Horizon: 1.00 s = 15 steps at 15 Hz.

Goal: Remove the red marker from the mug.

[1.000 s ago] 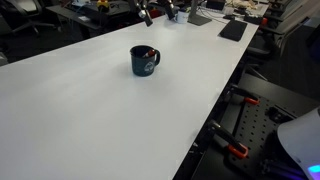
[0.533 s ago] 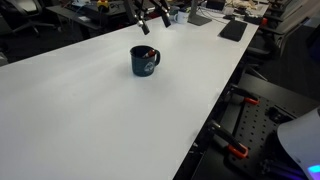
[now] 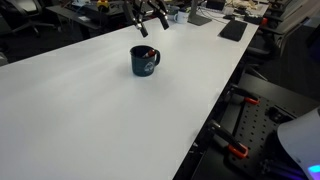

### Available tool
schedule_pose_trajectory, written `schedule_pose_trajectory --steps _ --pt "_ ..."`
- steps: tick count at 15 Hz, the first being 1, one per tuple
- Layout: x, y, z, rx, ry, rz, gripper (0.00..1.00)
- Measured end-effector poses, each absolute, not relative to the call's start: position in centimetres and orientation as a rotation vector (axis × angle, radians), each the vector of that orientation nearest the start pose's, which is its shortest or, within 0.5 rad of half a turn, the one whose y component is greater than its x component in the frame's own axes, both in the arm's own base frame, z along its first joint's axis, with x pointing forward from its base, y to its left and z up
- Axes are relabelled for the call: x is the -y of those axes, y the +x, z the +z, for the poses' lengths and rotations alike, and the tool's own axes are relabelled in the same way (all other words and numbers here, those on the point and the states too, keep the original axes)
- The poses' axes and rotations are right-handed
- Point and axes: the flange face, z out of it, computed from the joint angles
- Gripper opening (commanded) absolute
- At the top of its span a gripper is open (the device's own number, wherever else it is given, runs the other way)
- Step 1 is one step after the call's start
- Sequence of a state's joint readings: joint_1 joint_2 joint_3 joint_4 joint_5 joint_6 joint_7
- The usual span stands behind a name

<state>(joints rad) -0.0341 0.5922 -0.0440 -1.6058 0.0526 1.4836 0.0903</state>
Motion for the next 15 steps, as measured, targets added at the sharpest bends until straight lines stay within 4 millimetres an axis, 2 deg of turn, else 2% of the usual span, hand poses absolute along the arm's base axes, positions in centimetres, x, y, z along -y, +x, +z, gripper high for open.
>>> schedule_pose_trajectory --steps 8,15 --pt "3.1 62.0 21.6 -0.262 -2.913 1.141 1.0" --pt "3.3 62.0 21.0 -0.267 -2.909 1.15 1.0"
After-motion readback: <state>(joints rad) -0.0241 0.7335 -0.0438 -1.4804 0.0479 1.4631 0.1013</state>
